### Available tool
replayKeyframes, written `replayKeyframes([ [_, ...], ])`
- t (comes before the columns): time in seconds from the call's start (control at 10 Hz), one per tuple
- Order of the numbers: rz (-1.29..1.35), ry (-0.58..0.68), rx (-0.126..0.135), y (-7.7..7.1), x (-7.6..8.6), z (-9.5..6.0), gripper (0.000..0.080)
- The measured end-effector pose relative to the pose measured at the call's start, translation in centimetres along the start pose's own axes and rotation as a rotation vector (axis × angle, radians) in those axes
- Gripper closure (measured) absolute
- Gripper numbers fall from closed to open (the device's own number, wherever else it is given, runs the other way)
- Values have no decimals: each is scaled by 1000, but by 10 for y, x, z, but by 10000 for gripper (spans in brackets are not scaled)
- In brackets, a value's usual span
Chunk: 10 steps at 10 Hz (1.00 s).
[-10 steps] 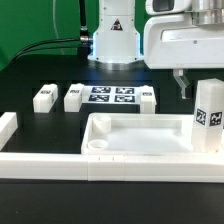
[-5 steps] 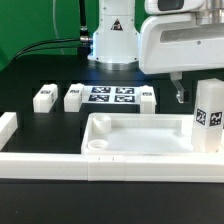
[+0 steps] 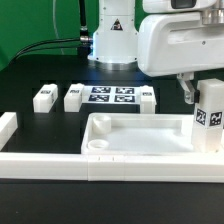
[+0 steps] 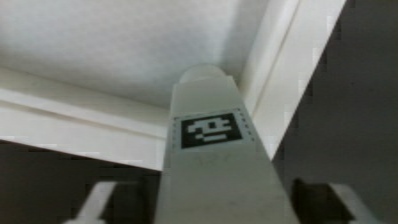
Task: Assemble desk
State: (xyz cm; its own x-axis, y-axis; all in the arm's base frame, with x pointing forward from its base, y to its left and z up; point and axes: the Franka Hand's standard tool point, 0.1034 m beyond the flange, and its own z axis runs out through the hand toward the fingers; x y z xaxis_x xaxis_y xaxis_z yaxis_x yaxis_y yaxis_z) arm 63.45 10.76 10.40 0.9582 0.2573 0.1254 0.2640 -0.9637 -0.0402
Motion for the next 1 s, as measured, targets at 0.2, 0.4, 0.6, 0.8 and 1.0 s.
replayKeyframes([
  [0.2,37,1,0,0,0,0,513],
  [0.4,145,6,2,0,0,0,513],
  [0.6,416,16,-3,-2,0,0,513],
  [0.8,539,21,-25,2,-1,0,511],
  [1.0,708,25,-41,12,-5,-1,508],
])
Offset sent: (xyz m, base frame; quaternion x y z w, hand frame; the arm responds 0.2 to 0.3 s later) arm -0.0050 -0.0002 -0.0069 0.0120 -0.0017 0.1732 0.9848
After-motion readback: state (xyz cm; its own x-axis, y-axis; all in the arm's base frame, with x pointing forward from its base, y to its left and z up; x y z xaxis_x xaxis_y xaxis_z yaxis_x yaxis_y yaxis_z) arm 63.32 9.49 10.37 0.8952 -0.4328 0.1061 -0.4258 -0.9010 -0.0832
